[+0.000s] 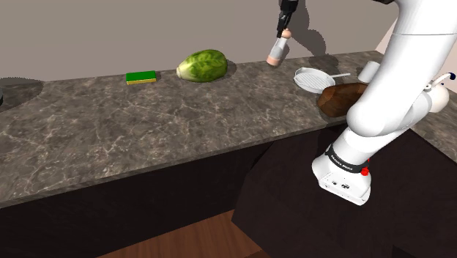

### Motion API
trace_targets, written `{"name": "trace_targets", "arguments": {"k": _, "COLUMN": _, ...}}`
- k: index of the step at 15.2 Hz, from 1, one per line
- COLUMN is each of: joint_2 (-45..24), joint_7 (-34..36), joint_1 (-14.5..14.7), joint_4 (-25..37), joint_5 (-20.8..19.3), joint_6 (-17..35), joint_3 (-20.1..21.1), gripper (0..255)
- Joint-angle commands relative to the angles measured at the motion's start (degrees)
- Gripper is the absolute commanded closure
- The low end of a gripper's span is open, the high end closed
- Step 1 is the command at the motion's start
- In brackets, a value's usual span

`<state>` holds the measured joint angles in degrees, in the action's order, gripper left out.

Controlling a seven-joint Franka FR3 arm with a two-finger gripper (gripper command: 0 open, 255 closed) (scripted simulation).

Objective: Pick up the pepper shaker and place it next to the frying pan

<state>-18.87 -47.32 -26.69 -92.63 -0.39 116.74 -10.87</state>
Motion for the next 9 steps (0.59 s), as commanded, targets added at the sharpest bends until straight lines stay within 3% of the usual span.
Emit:
{"name": "trace_targets", "arguments": {"k": 1, "joint_2": -0.4, "joint_7": 0.2, "joint_1": 0.1, "joint_4": -1.0, "joint_5": 0.0, "joint_6": 1.5, "joint_3": 0.1, "gripper": 255}}
{"name": "trace_targets", "arguments": {"k": 9, "joint_2": -1.7, "joint_7": 0.2, "joint_1": 0.0, "joint_4": -3.7, "joint_5": 0.2, "joint_6": 5.3, "joint_3": 0.2, "gripper": 255}}
